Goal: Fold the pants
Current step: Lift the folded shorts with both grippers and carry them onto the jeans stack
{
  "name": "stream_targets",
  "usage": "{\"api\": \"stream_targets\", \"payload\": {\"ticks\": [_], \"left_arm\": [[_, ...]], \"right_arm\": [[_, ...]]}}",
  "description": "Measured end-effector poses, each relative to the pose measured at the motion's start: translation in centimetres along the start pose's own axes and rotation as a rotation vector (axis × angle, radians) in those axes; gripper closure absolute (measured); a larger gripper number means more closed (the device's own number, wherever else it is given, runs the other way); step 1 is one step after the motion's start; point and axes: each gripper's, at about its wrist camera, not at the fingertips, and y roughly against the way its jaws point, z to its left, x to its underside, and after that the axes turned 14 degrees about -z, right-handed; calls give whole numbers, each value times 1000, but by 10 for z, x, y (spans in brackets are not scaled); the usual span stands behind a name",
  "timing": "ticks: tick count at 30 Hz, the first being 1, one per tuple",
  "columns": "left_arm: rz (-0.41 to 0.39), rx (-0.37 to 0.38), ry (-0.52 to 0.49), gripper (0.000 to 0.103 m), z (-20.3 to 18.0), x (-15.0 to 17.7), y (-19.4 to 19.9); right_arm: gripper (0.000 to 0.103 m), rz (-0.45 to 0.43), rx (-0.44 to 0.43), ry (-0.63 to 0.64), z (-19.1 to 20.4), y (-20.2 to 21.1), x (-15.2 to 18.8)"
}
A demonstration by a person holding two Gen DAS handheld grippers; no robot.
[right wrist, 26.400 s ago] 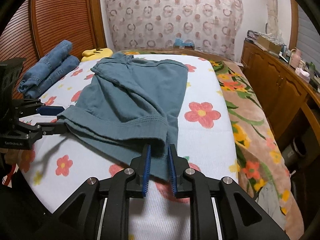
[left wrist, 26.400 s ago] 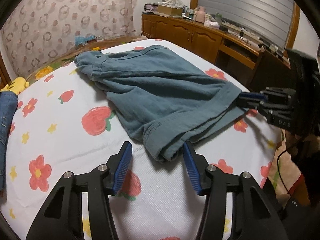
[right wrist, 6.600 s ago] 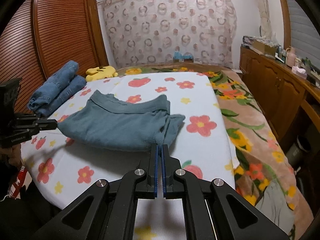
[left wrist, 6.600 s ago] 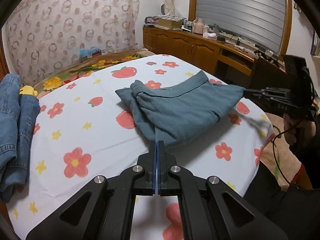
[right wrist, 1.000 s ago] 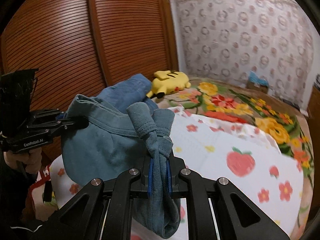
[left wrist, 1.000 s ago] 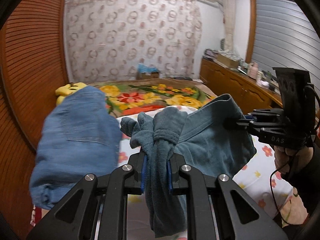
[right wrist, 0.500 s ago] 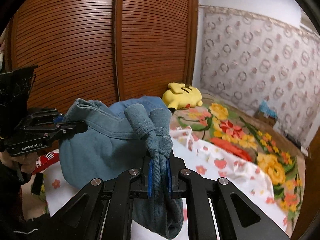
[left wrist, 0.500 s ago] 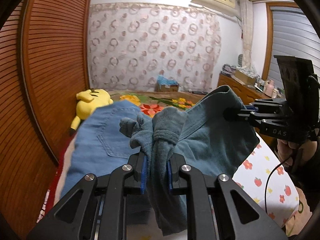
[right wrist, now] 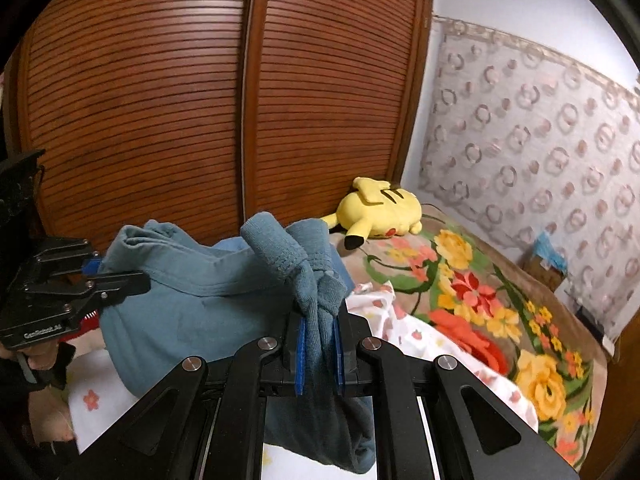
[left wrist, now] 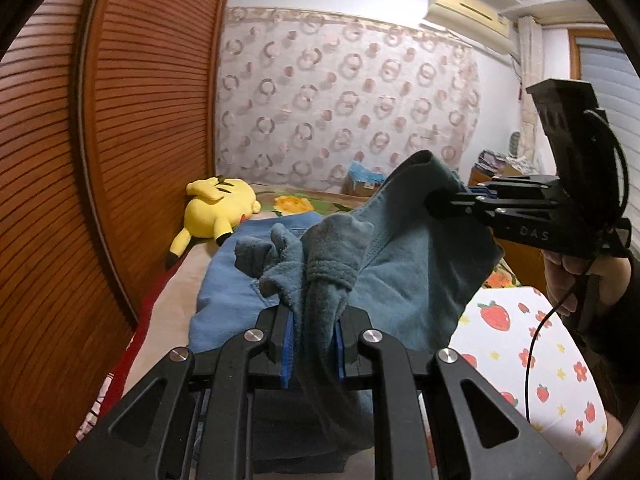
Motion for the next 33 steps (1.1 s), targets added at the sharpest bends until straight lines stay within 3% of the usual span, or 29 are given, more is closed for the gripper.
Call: {"api": "stream_targets", "payload": {"ticks": [9, 24, 30, 33], "left_arm": [[-2, -50, 55, 86, 21, 7, -10], [-1, -125, 80, 86, 36, 19, -5], [40, -171, 80, 83, 41, 26, -8], [59, -174, 85, 75, 44, 28, -8]], "right_arm": [[92, 24, -36, 59, 0, -55, -9], [92, 14, -120, 38, -2, -121, -10], [92, 44, -151, 13, -1, -152, -1], [73, 42, -130, -7, -9, -151, 1]]}}
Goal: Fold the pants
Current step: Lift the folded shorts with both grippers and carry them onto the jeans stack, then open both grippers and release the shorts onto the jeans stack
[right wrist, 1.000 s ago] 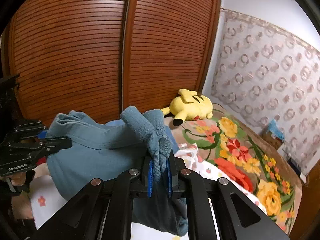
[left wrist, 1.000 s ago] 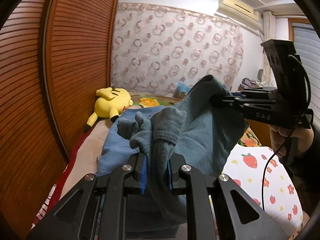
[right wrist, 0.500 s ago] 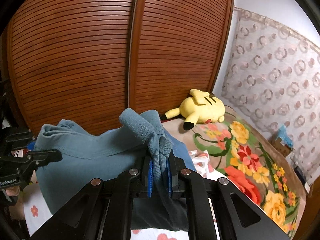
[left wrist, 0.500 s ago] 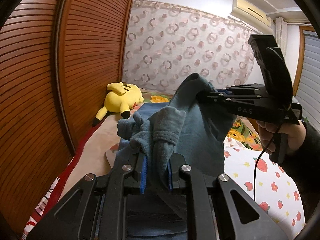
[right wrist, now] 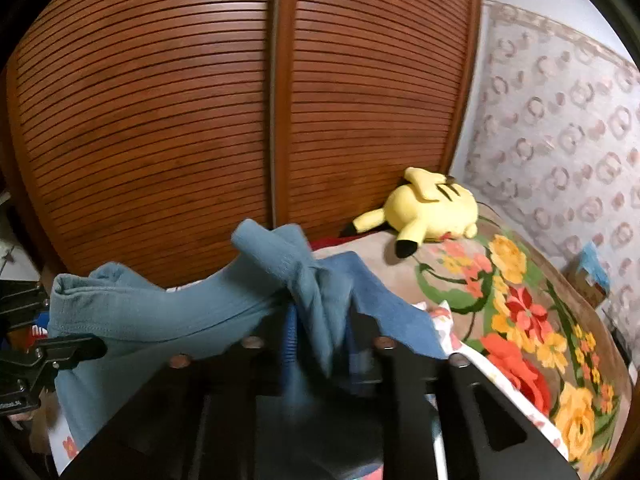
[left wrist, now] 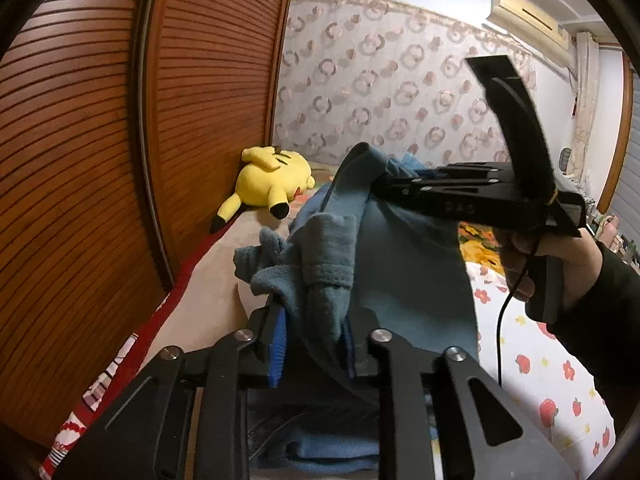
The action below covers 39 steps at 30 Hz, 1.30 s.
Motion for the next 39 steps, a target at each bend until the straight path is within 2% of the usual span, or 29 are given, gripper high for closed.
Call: {"api": "stream_targets", "payload": {"ticks": [2, 3, 5, 6, 7, 10, 14, 19, 27, 33, 39], "left_arm": [[-8, -7, 0, 64, 2, -2, 2], [-16, -10, -1, 53, 3, -3, 4], [-29, -5, -4, 42, 3, -6, 8], [-34, -6, -14, 32, 3, -8, 10], [-41, -8, -23, 29, 2, -9, 12], [-74, -14, -47, 27, -2, -17, 20], [-85, 0, -81, 27, -9, -23, 22], [-13, 56, -88, 27, -17, -18, 4], [94, 55, -111, 27, -21, 8, -21], [119, 50, -119, 27, -24, 17, -29], [118, 44, -122, 27, -27, 17, -25]], "right_arm": [[66, -25, 6, -32, -8, 10, -2], [63, -34, 6, -41, -10, 14, -4], [62, -51, 17, -36, -12, 25, -5], [62, -57, 28, -37, -14, 31, -4], [62, -60, 28, -43, -16, 36, -4], [62, -83, 36, -52, -15, 54, 3], [62, -91, 1, -67, -5, 64, 14], [62, -62, -48, -73, -1, 52, 22], [62, -31, -12, -125, -30, 23, 27], [62, -34, -4, -135, -24, 12, 35], [62, -44, 43, -152, -14, 29, 38]]}}
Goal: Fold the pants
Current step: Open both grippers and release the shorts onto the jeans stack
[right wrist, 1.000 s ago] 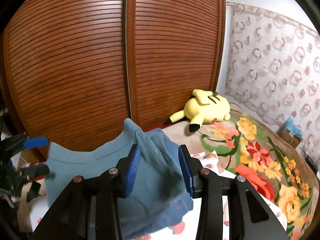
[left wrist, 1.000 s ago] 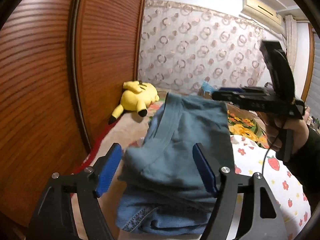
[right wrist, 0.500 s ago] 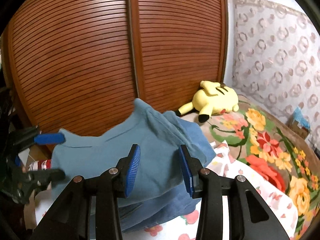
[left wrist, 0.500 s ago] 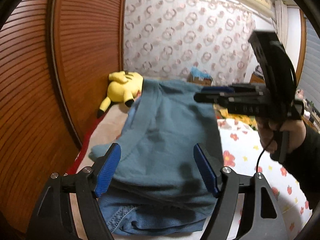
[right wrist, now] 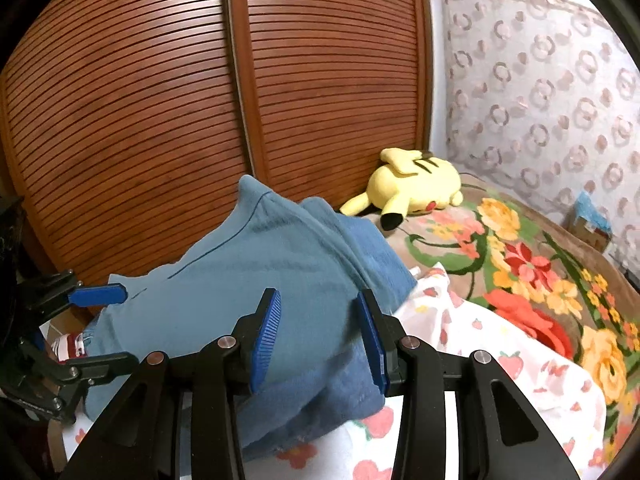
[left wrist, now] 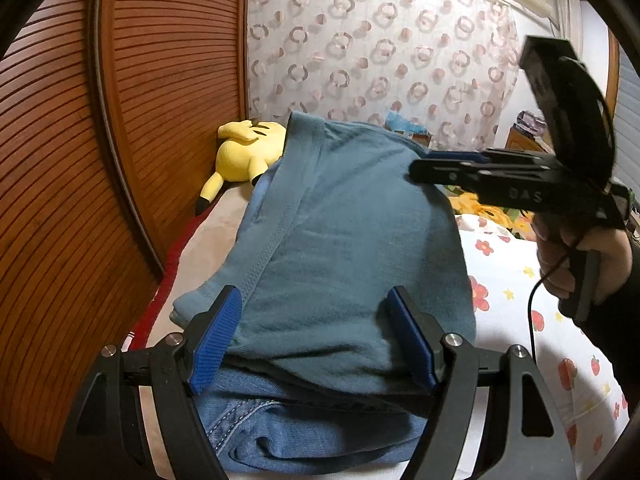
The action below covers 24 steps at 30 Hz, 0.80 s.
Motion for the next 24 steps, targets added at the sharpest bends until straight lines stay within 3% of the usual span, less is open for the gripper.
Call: {"api": "stream_targets", "payload": {"ticks": [24], "left_arm": [[-30, 2, -21, 27, -5, 5, 49]], "right_arm": [[48, -45, 111, -69, 56, 88, 26]]}}
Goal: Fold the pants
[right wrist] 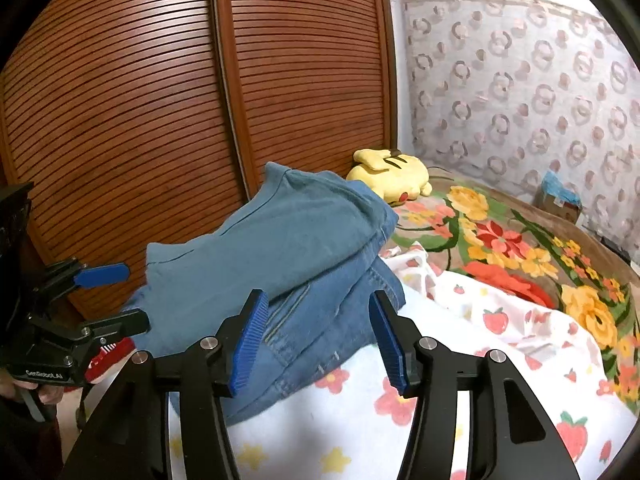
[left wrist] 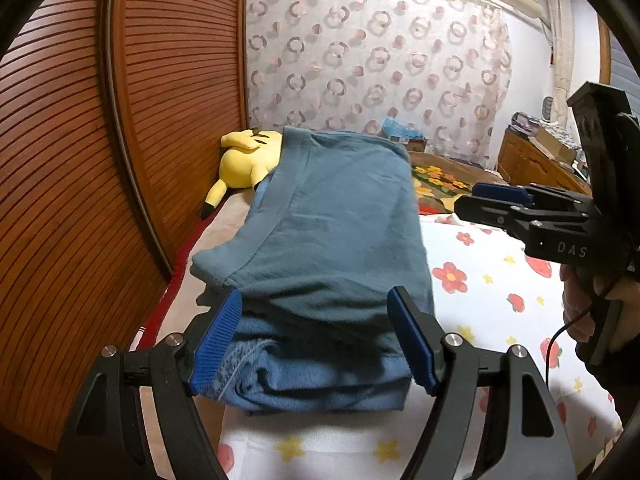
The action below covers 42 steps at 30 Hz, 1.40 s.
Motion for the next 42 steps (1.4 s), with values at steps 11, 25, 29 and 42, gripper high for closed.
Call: {"api": "stream_targets", "payload": {"ticks": [11, 25, 29, 42], "left_arm": [[-39, 24, -29, 24, -14, 1, 34], [-73, 62, -54, 24, -42, 9, 67], [-77, 105, -40, 24, -48, 13, 74], [-67, 177, -74, 24, -92, 33, 91]], "right_arm": [[48, -22, 35, -10, 20, 51, 11], [40, -65, 128, -33, 46, 126, 33], [38, -76, 159, -34, 56, 146, 40], [37, -107, 269, -55, 85, 209, 71]]}}
